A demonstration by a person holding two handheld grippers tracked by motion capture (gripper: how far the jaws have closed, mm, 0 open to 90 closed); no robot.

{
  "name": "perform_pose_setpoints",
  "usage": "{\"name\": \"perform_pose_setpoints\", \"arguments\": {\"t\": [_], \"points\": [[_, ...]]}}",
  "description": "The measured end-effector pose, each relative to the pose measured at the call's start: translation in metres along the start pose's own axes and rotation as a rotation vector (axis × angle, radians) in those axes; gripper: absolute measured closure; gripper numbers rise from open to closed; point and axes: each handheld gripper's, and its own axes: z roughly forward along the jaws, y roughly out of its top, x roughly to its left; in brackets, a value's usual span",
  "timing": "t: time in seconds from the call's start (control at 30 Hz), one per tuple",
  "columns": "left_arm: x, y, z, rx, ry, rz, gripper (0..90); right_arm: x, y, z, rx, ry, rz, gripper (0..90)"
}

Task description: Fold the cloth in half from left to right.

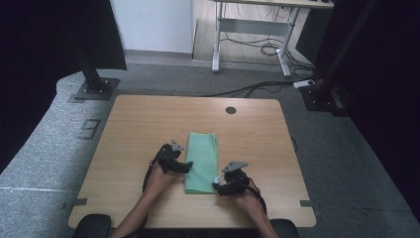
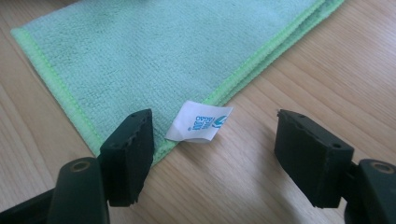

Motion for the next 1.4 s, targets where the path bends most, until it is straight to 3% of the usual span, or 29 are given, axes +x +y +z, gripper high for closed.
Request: {"name": "perform_pose_setpoints", "arguments": {"t": [0.37,0.57,0.73,0.77,0.87,0.97,1.07,1.23,1.27,1.4], "points": [[0.003,-0.003,-0.003,-0.019,-0.007,-0.012,9.6,0.003,0.003,0.004,-0.007,0.005,-0.005,26.4],[0.000,-0.009,-0.023,-0.051,-0.043,0.012,9.9,0.006,0.005,0.000,-0.018,0.008,-0.036,25.3],[0.003,-0.026,-0.054,-0.096,-0.079,-0.003,9.1,0.006,0.006,-0.007,-0.033,0.007,-0.043,20.4],[0.003,-0.026,-0.054,-0.096,-0.079,-0.003,8.8,0.006,0.006,-0.007,-0.033,0.007,-0.043,20.4],[0.005,-0.038,-0.072,-0.096,-0.085,0.003,6.0,0.000,0.005,-0.016,-0.056,-0.009,-0.025,18.4],[0.005,-0.044,-0.078,-0.088,-0.082,0.007,5.2,-0.004,0.003,-0.021,-0.063,-0.018,-0.011,17.9],[0.004,-0.059,-0.089,-0.068,-0.053,0.028,4.2,-0.013,-0.004,-0.032,-0.076,-0.044,0.034,15.1],[0.004,-0.075,-0.095,-0.040,-0.031,0.036,2.3,-0.020,-0.016,-0.041,-0.076,-0.060,0.091,13.7],[0.004,-0.079,-0.096,-0.034,-0.022,0.041,1.5,-0.022,-0.023,-0.044,-0.063,-0.083,0.107,13.4],[0.005,-0.082,-0.093,-0.037,-0.040,0.027,0.2,-0.027,-0.036,-0.050,-0.055,-0.120,0.130,11.4]]}}
